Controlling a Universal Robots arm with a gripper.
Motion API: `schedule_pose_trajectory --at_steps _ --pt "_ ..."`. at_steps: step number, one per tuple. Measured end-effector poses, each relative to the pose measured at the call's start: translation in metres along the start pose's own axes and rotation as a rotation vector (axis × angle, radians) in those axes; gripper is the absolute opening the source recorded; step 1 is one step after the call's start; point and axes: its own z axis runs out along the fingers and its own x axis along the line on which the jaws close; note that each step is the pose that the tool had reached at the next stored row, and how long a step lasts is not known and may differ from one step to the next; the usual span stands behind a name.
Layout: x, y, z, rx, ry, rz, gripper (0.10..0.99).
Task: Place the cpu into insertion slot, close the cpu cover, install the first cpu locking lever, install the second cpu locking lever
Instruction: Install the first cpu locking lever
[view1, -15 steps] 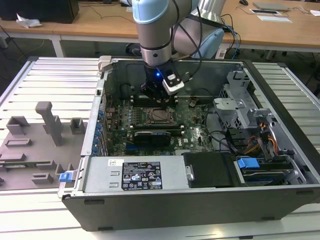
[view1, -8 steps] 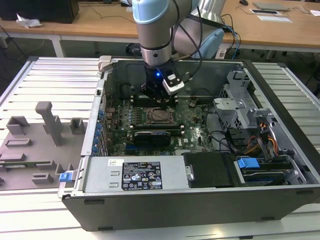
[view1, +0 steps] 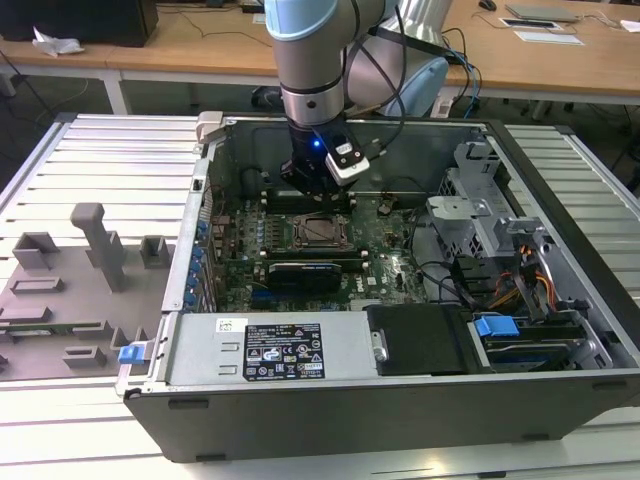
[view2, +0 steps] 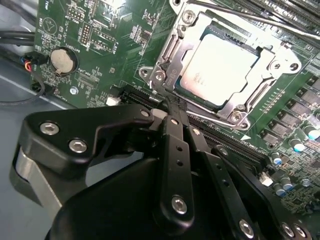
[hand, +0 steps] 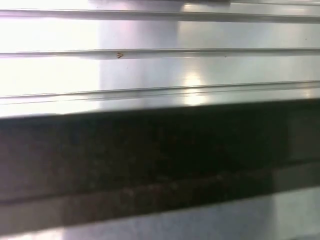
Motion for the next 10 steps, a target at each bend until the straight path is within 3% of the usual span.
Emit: schedule_pose_trajectory --at_steps 1,4,8,10 --pt "0.0001 0.0000 -0.0001 -0.002 0.0003 0.001 0.106" --pt "0.0000 -0.0005 -0.0001 -0.026 0.0014 0.005 0.106" --pt "0.0004 -0.0012 -0.0002 -0.034 0.0009 0.007 0.106" --pt "0.0011 -0.0017 -0.0002 -0.045 -0.0014 0.008 0.106"
